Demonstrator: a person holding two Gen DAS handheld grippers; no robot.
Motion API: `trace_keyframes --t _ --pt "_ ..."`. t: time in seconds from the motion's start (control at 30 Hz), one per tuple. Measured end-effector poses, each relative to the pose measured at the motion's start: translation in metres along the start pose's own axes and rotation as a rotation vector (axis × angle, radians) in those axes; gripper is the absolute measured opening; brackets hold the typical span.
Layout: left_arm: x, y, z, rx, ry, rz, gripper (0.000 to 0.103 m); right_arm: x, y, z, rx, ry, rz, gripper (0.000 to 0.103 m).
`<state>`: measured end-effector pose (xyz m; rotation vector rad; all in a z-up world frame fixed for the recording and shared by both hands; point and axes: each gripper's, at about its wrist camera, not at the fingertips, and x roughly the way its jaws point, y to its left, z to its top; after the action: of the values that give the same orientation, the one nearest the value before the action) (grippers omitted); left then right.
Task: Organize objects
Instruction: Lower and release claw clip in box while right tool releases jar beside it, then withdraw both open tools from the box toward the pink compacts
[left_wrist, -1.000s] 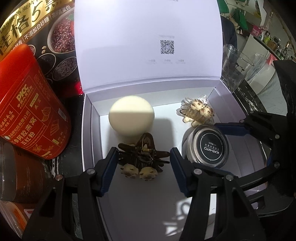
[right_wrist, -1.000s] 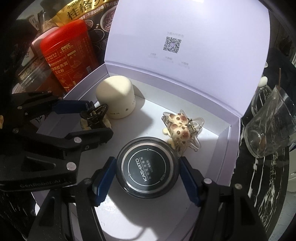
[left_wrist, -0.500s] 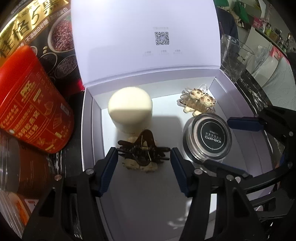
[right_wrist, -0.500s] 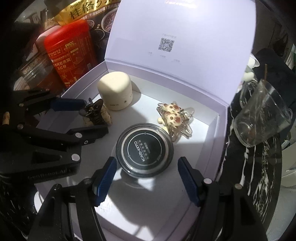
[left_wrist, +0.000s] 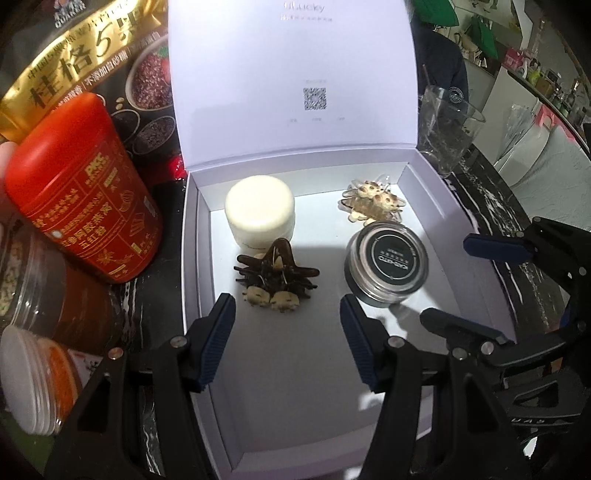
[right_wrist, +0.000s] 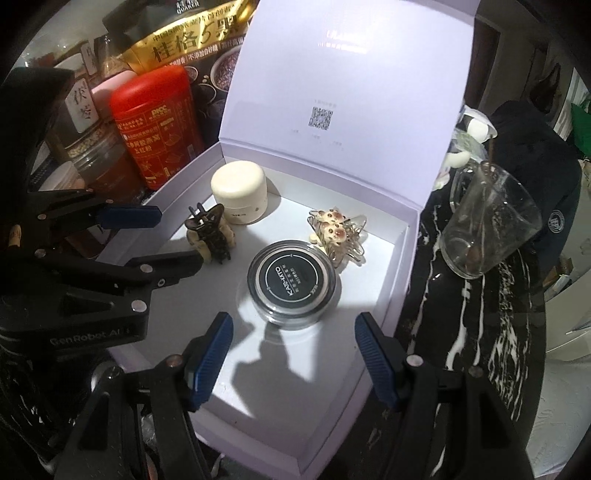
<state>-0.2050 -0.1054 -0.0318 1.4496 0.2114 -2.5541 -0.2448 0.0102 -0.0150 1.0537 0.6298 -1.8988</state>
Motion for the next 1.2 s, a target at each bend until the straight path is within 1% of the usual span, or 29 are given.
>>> trace_keyframes --t 0.03,0.07,0.1,0.13,0.2,0.23,0.4,0.43,0.5,0.63,0.77,0.87,0.97,1.07,1.13,1.2 --pt "-0.004 -0.001 -0.001 0.0 -0.006 0.001 0.06 -0.002 0.001 -0.001 0.001 -0.003 -0.002 0.07" --pt "-0.007 -0.002 -0.002 0.0 -0.01 0.002 0.064 -0.006 0.001 -0.002 0.003 -0.009 -0.006 0.07" --pt "-0.003 -0.015 0.001 0.0 -0.014 0.005 0.065 -0.007 0.002 -0.003 0.005 -0.012 -0.008 0.07" --pt "-0.007 -0.017 0.0 -0.004 -0.023 0.006 0.066 -0.009 0.001 -0.005 0.008 -0.016 -0.01 0.07" --pt "-0.022 0.0 -0.007 -0.004 -0.034 0.002 0.067 -0.013 0.0 -0.008 0.019 -0.022 -0.015 0.07" --pt "-0.027 0.002 -0.009 -0.002 -0.039 0.002 0.067 -0.014 0.0 -0.009 0.022 -0.024 -0.017 0.07" --pt "-0.043 -0.007 -0.013 0.019 -0.07 0.006 0.072 -0.024 -0.003 -0.015 0.045 -0.036 -0.03 0.07" --pt "-0.039 -0.014 -0.012 0.021 -0.072 0.006 0.073 -0.027 -0.003 -0.016 0.05 -0.037 -0.032 0.07" --pt "-0.044 -0.018 -0.012 0.027 -0.079 0.002 0.073 -0.031 -0.003 -0.018 0.056 -0.043 -0.042 0.071" --pt "-0.061 -0.019 -0.016 0.041 -0.103 0.001 0.075 -0.04 -0.003 -0.021 0.072 -0.054 -0.054 0.073" --pt "-0.075 -0.026 -0.019 0.062 -0.135 0.01 0.08 -0.048 -0.004 -0.024 0.093 -0.073 -0.054 0.08" --pt "-0.084 -0.029 -0.022 0.068 -0.151 0.018 0.083 -0.055 -0.005 -0.028 0.111 -0.082 -0.056 0.082" --pt "-0.093 -0.033 -0.025 0.072 -0.167 0.024 0.084 -0.063 -0.006 -0.033 0.129 -0.096 -0.044 0.083" --pt "-0.104 -0.037 -0.028 0.081 -0.192 0.024 0.085 -0.071 -0.004 -0.036 0.135 -0.109 -0.052 0.083" --pt "-0.113 -0.04 -0.031 0.091 -0.215 0.045 0.086 -0.079 -0.001 -0.039 0.136 -0.125 -0.076 0.083" --pt "-0.12 -0.043 -0.033 0.103 -0.233 0.053 0.089 -0.09 0.003 -0.042 0.125 -0.15 -0.098 0.083"
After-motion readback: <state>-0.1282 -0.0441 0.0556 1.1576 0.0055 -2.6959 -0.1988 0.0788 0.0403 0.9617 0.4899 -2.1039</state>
